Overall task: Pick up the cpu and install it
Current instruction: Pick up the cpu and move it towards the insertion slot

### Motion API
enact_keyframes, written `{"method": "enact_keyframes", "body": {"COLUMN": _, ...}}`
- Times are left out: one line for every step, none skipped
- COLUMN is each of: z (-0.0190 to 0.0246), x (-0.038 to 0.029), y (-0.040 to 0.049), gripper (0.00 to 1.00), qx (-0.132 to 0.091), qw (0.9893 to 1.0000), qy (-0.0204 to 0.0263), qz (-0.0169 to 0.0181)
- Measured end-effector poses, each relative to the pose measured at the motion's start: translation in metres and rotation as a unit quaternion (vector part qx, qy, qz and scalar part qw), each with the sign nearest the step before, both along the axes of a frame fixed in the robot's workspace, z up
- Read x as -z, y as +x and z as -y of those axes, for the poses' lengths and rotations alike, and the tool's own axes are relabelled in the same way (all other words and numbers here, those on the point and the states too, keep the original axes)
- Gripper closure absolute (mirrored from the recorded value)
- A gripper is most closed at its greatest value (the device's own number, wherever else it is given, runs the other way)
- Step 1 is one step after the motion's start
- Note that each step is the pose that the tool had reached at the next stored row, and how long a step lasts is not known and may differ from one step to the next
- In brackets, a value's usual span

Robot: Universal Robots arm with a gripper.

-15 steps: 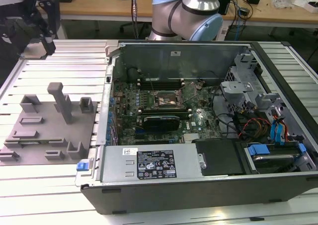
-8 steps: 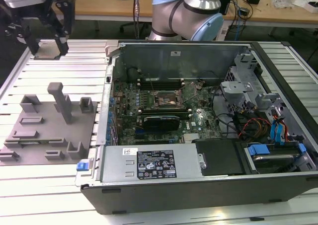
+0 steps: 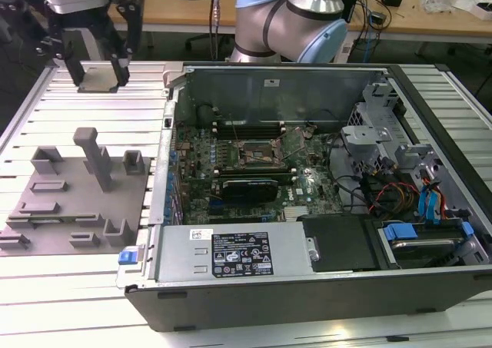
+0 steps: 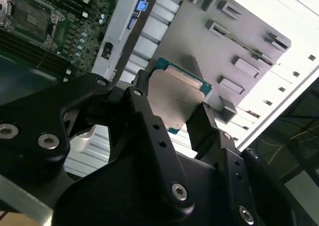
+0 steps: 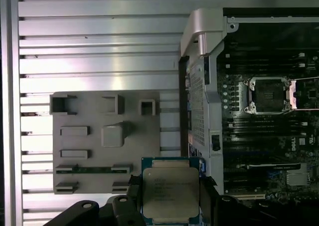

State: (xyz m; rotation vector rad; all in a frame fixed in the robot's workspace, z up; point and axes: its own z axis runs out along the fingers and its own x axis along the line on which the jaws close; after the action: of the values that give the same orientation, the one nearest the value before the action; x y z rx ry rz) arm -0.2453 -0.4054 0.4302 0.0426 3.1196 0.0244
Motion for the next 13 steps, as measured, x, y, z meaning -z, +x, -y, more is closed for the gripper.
{"method": "enact_keyframes", "body": {"z": 0.0001, "x": 0.0, "y": 0.004, "gripper": 0.45, "qx": 0.0, "qw": 1.0, "qy": 0.0, "qz": -0.0002}}
{"method": "enact_keyframes", "body": {"z": 0.0002, "x": -0.0001, "y": 0.0073, "gripper": 0.45, "qx": 0.0, "qw": 1.0, "qy": -0.0001, "qz": -0.0003}}
{"method": "enact_keyframes", "body": {"z": 0.0004, "x": -0.0001, "y": 0.0113, "gripper": 0.45, "qx": 0.0, "qw": 1.0, "qy": 0.0, "qz": -0.0004}}
{"method": "enact_keyframes", "body": {"z": 0.0005, "x": 0.0, "y": 0.0148, "gripper": 0.45, "qx": 0.0, "qw": 1.0, "qy": -0.0001, "qz": -0.0005}}
{"method": "enact_keyframes", "body": {"z": 0.0007, "x": 0.0, "y": 0.0194, "gripper": 0.45, "qx": 0.0, "qw": 1.0, "qy": 0.0, "qz": -0.0007}}
{"method": "enact_keyframes", "body": {"z": 0.0008, "x": 0.0, "y": 0.0228, "gripper": 0.45, "qx": 0.0, "qw": 1.0, "qy": 0.0, "qz": -0.0007}}
{"method": "enact_keyframes", "body": {"z": 0.001, "x": 0.0, "y": 0.0275, "gripper": 0.45, "qx": 0.0, "qw": 1.0, "qy": 0.0, "qz": -0.0009}}
{"method": "enact_keyframes", "body": {"z": 0.0011, "x": 0.0, "y": 0.0312, "gripper": 0.45, "qx": 0.0, "qw": 1.0, "qy": 0.0, "qz": -0.0011}}
{"method": "enact_keyframes", "body": {"z": 0.0012, "x": 0.0, "y": 0.035, "gripper": 0.45, "qx": 0.0, "qw": 1.0, "qy": 0.0, "qz": -0.0012}}
{"method": "enact_keyframes", "body": {"z": 0.0014, "x": 0.0, "y": 0.0388, "gripper": 0.45, "qx": 0.0, "qw": 1.0, "qy": 0.0, "qz": -0.0015}}
{"method": "enact_keyframes", "body": {"z": 0.0016, "x": 0.0, "y": 0.0438, "gripper": 0.45, "qx": 0.0, "qw": 1.0, "qy": 0.0, "qz": -0.0017}}
{"method": "enact_keyframes", "body": {"z": 0.0018, "x": 0.0, "y": 0.0476, "gripper": 0.45, "qx": 0.0, "qw": 1.0, "qy": -0.0001, "qz": -0.0019}}
{"method": "enact_keyframes", "body": {"z": 0.002, "x": 0.0, "y": 0.0521, "gripper": 0.45, "qx": 0.0, "qw": 1.0, "qy": 0.0, "qz": -0.0021}}
